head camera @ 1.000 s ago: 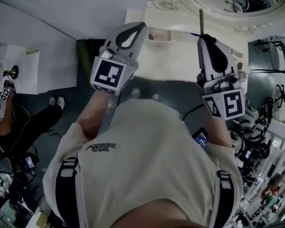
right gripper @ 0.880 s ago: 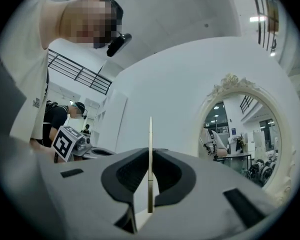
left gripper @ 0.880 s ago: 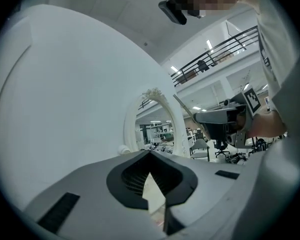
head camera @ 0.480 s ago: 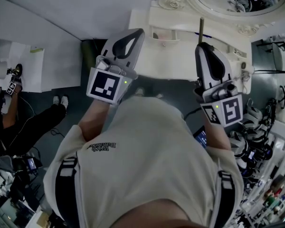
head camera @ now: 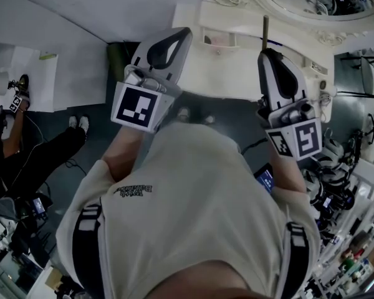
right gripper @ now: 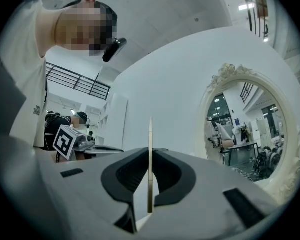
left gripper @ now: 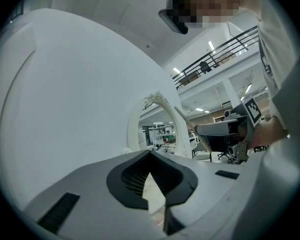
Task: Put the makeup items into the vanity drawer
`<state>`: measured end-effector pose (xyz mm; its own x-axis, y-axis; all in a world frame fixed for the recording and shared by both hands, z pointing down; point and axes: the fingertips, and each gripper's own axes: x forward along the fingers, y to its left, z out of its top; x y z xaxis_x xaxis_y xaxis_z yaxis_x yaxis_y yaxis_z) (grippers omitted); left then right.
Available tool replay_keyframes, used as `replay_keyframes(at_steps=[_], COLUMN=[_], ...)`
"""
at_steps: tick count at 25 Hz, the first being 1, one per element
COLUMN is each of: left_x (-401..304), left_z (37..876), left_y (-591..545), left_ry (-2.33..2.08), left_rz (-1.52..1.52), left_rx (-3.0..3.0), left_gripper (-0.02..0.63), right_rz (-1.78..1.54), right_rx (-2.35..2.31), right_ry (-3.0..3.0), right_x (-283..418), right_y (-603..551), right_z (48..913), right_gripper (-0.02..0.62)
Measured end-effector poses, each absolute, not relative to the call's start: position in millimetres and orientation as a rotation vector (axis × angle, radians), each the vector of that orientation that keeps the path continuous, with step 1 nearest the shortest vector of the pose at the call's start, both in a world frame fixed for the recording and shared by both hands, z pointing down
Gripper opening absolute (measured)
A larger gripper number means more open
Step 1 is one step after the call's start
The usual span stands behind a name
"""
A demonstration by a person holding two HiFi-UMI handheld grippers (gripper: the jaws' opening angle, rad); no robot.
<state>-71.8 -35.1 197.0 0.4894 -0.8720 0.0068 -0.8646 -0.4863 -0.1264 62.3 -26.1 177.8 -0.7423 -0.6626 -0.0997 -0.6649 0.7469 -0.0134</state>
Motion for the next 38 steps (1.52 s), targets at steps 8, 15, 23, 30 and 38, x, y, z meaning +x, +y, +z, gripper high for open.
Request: replay_keyframes(at_steps=[8, 15, 23, 30, 38], left_x=[-77, -86, -92, -94, -97], left_z=[205, 239, 306, 369, 440], left_y=[-69, -111, -153, -173, -195], left_ry=[1.552, 1.614, 1.680, 1.709, 1.777], left_rz=[-0.124, -0.145, -0.283, -0.407, -0.523], left_rx=[-2.606, -2.628, -2.685, -2.744, -2.803], left_gripper=[0.014, 0.014, 0.014, 0.014, 0.014], right_rz=[0.119, 0.104, -0.029, -0.066, -0.083], right_rx=[-1.048, -1.047, -1.038, -0.982, -0.882], right_ry=[2.906, 2.970, 3.082, 3.212, 3.304], right_x=[40, 20, 3, -15, -27], right_y=[-67, -108, -156, -178, -196], right_z=[184, 212, 283, 350, 424], right_gripper=[0.029, 0.029, 0.031, 0.031, 0.031])
